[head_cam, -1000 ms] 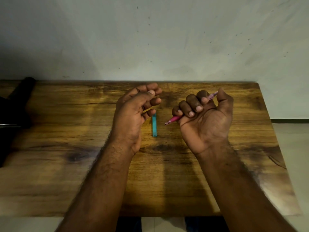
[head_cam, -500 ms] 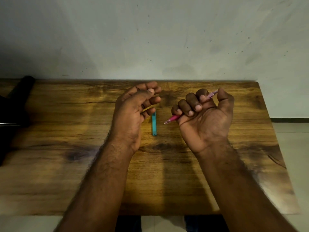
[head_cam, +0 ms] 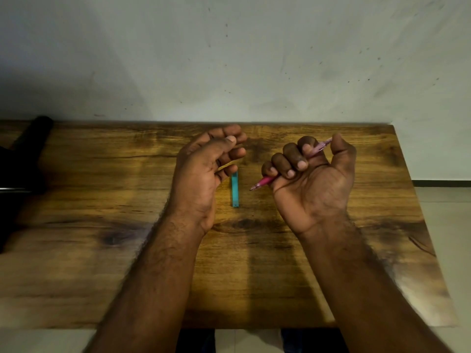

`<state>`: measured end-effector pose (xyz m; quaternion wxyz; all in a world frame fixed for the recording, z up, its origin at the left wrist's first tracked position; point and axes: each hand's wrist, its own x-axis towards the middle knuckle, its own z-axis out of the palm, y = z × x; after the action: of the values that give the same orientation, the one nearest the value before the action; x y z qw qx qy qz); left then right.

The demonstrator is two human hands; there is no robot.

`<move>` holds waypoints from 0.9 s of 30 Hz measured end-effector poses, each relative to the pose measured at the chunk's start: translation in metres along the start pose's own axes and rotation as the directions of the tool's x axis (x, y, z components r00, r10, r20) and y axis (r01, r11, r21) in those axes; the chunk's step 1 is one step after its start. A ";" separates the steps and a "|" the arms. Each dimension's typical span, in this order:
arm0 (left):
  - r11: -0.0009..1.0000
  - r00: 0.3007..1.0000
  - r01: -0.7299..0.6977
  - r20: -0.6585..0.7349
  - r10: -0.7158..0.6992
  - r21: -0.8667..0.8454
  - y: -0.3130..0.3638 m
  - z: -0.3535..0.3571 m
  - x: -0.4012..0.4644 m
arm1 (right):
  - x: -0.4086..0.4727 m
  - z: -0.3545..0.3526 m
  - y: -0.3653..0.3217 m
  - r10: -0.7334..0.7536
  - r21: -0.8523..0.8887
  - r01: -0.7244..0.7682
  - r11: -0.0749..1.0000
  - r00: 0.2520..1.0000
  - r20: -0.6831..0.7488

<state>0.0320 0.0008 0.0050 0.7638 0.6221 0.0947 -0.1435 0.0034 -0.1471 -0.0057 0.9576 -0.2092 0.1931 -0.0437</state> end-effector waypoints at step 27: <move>1.000 1.000 -0.002 0.005 0.002 -0.003 -0.001 -0.001 0.000 | -0.002 0.001 0.000 -0.038 -0.016 0.038 0.999 0.999 0.018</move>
<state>0.0321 0.0018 0.0039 0.7653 0.6205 0.0925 -0.1439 0.0020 -0.1461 -0.0048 0.9566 -0.2210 0.1809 -0.0583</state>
